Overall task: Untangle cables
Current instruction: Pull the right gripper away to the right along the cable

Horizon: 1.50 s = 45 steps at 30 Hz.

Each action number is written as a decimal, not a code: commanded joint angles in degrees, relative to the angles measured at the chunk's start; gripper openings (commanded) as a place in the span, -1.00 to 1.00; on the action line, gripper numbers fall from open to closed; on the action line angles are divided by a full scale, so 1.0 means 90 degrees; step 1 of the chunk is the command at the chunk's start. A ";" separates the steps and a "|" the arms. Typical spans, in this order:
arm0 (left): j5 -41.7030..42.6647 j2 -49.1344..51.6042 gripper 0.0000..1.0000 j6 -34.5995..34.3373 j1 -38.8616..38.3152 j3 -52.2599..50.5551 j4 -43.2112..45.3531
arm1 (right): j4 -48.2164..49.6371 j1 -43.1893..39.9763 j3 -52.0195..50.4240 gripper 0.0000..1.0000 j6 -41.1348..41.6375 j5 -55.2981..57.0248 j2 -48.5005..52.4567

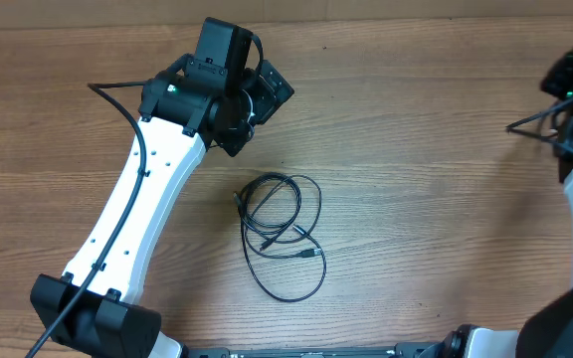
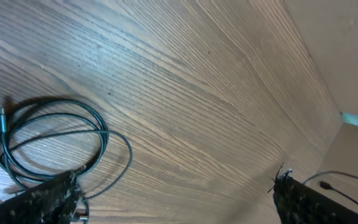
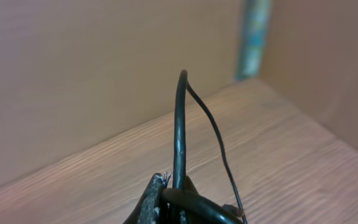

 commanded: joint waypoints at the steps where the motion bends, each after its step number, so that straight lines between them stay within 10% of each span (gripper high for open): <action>1: -0.0226 -0.0024 0.99 0.0075 -0.0036 -0.0012 -0.0024 | 0.0381 -0.0481 0.0012 -0.92 -0.0182 0.0245 0.0328; 29: -0.0226 -0.0024 0.99 0.0073 -0.0036 -0.0012 -0.0022 | 0.1309 -0.2883 0.0012 -0.92 -0.0828 0.0165 0.2018; 33: -0.0226 -0.0024 0.99 0.0073 -0.0036 -0.0012 -0.0022 | 0.1105 -0.3075 0.0012 -0.11 -0.0816 -0.0112 0.2096; 45: -0.0226 -0.0024 0.99 0.0073 -0.0036 -0.0012 -0.0022 | 0.1180 -0.2900 0.0032 1.00 -0.0814 -0.0294 0.1693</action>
